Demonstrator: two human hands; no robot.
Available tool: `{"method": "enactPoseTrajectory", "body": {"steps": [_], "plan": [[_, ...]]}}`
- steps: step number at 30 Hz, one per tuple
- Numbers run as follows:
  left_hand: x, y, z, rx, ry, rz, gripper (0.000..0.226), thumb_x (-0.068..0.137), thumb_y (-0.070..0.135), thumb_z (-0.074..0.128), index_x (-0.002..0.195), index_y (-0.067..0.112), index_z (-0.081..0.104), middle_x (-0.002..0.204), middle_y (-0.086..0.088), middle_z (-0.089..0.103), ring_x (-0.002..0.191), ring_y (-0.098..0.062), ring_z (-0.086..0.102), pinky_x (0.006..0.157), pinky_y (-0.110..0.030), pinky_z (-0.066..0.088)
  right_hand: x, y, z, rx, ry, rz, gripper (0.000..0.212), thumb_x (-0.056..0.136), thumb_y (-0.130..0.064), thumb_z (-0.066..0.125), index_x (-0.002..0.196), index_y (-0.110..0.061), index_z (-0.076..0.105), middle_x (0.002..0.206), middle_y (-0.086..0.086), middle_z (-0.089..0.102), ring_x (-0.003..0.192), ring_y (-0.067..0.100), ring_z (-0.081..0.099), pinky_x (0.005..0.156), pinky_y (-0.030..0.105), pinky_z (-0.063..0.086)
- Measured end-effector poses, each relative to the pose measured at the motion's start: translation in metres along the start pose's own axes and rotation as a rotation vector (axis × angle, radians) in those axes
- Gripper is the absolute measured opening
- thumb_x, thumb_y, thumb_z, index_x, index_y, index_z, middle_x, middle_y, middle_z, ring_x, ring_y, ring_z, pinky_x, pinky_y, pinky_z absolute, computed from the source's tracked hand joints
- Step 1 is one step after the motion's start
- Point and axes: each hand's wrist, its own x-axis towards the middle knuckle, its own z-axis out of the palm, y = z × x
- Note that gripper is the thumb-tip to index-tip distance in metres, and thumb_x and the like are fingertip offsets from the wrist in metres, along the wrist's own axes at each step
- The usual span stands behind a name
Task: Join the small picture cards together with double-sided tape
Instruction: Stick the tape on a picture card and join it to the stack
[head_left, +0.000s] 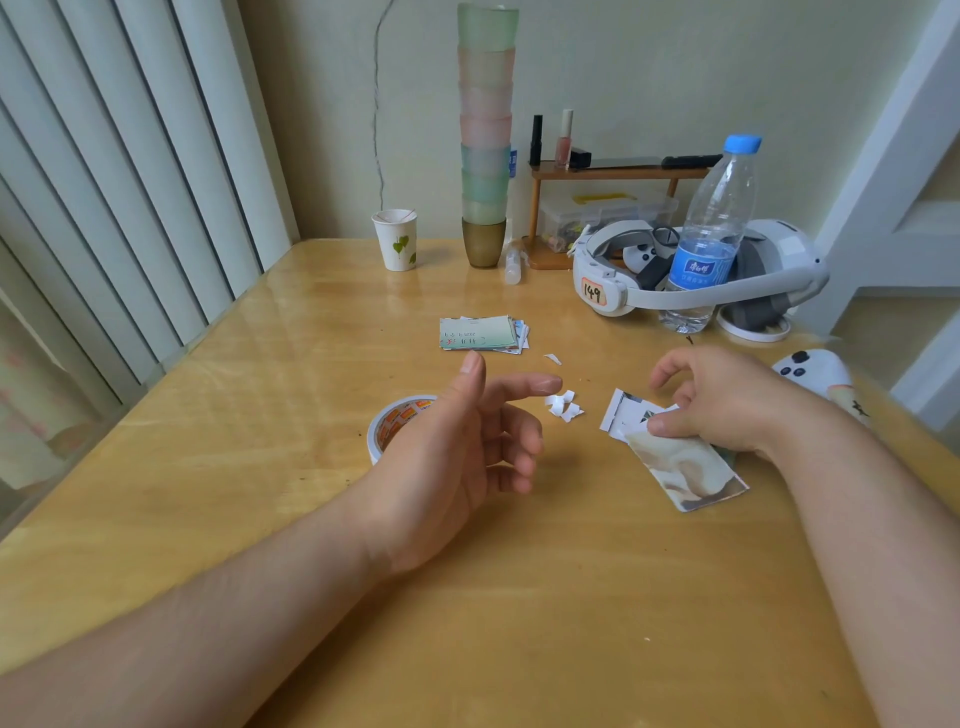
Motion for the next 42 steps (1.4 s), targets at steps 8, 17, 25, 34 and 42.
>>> {"method": "enactPoseTrajectory", "body": {"steps": [8, 17, 25, 34, 42], "plan": [[0.0, 0.0, 0.0, -0.001, 0.007, 0.001, 0.075, 0.094, 0.068, 0.034, 0.132, 0.014, 0.068, 0.085, -0.005, 0.059, 0.074, -0.018, 0.053, 0.074, -0.034, 0.047, -0.001, -0.003, -0.004, 0.001, 0.078, -0.039, 0.016, 0.08, -0.015, 0.088, 0.081, -0.025, 0.075, 0.073, -0.004, 0.076, 0.076, 0.015, 0.072, 0.068, 0.03, 0.052], [0.0, -0.001, 0.003, 0.041, 0.037, 0.02, 0.059, 0.096, 0.058, 0.043, 0.129, 0.016, 0.07, 0.083, -0.003, 0.061, 0.073, -0.017, 0.055, 0.071, -0.032, 0.051, -0.002, -0.005, -0.006, -0.01, 0.079, -0.034, 0.029, 0.092, -0.004, 0.071, 0.101, -0.032, 0.073, 0.088, -0.014, 0.078, 0.094, 0.007, 0.07, 0.085, 0.033, 0.056], [-0.003, 0.0, 0.003, 0.073, 0.06, 0.065, 0.038, 0.096, 0.038, 0.058, 0.126, 0.02, 0.072, 0.083, -0.005, 0.056, 0.076, -0.02, 0.054, 0.075, -0.034, 0.048, -0.015, -0.006, -0.029, 0.122, 0.146, -0.139, 0.05, 0.099, -0.004, 0.062, 0.13, -0.043, 0.063, 0.092, 0.004, 0.069, 0.08, 0.02, 0.06, 0.074, 0.037, 0.049], [-0.004, 0.009, 0.005, 0.203, 0.219, 0.295, 0.079, 0.08, 0.021, 0.082, 0.138, 0.062, 0.05, 0.133, -0.007, 0.058, 0.103, -0.016, 0.066, 0.07, -0.026, 0.052, -0.037, -0.067, 0.021, 0.904, -0.028, -0.253, 0.039, 0.106, 0.003, 0.045, 0.118, -0.024, 0.07, 0.107, 0.03, 0.068, 0.101, 0.036, 0.069, 0.098, 0.052, 0.057], [-0.002, 0.026, -0.001, -0.004, 0.244, 0.169, 0.077, 0.099, 0.014, 0.068, 0.158, 0.045, 0.03, 0.085, -0.007, 0.072, 0.075, -0.022, 0.071, 0.076, -0.034, 0.06, -0.036, -0.075, 0.046, 0.824, 0.189, -0.256, 0.036, 0.107, -0.006, 0.045, 0.103, -0.03, 0.072, 0.085, -0.006, 0.075, 0.058, 0.002, 0.06, 0.055, 0.019, 0.047]]}}
